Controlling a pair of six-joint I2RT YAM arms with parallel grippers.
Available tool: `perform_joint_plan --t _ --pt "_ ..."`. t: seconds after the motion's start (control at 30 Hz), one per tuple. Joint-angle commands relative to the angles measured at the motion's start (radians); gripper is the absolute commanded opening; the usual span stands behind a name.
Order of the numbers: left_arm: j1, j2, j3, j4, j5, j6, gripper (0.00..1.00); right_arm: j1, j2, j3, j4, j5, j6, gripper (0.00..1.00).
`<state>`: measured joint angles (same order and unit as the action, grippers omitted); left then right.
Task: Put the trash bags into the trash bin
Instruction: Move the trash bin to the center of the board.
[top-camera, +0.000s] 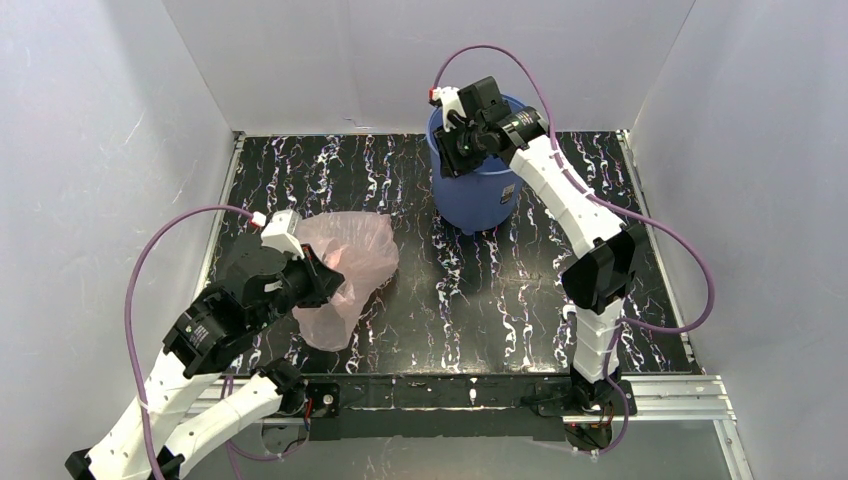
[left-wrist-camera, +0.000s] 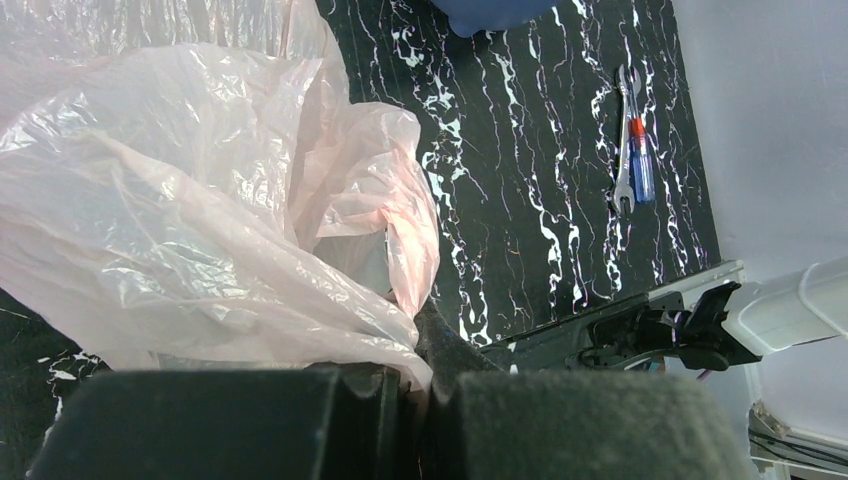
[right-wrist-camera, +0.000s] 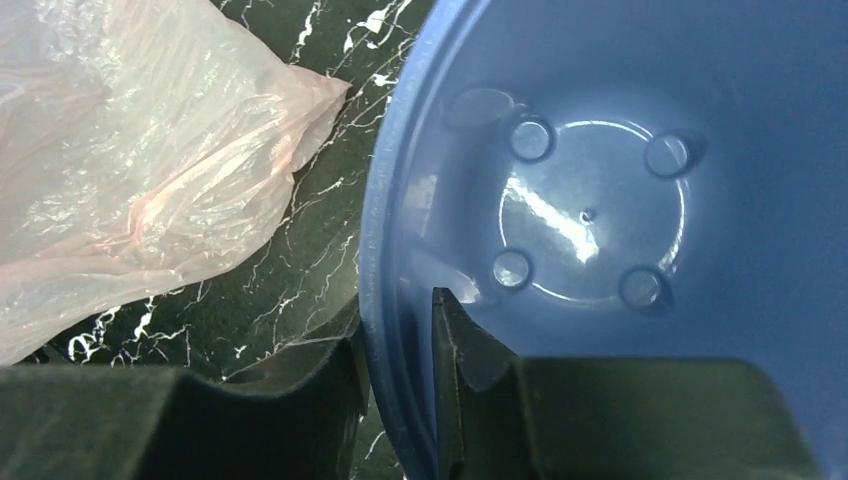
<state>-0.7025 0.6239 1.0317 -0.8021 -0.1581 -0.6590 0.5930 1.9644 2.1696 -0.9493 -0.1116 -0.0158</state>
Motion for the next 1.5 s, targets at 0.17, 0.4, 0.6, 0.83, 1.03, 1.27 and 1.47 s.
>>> perform_joint_plan --t 0.17,0.4,0.6,0.83,1.03,1.27,1.47 --pt "-0.001 -0.002 0.045 -0.023 -0.014 0.021 0.0 0.001 -0.106 -0.104 -0.023 -0.131 -0.018 0.21" --pt "-0.002 0.018 0.066 -0.017 -0.013 0.033 0.0 0.002 -0.21 -0.242 -0.006 -0.222 -0.009 0.15" --pt "-0.001 0.026 0.077 -0.014 -0.005 0.036 0.0 0.011 -0.281 -0.344 -0.077 -0.24 -0.043 0.15" --pt "-0.002 0.035 0.075 -0.006 0.005 0.028 0.0 0.013 -0.406 -0.454 -0.147 -0.265 -0.087 0.15" --pt "-0.002 0.057 0.08 0.026 0.014 0.027 0.0 0.031 -0.512 -0.576 -0.089 -0.338 -0.003 0.2" --pt "-0.001 0.095 0.128 0.053 0.057 0.021 0.0 0.031 -0.563 -0.537 -0.031 -0.216 0.102 0.64" --pt "-0.001 0.097 0.179 0.054 0.068 0.009 0.0 0.031 -0.623 -0.437 0.112 -0.212 0.194 0.82"
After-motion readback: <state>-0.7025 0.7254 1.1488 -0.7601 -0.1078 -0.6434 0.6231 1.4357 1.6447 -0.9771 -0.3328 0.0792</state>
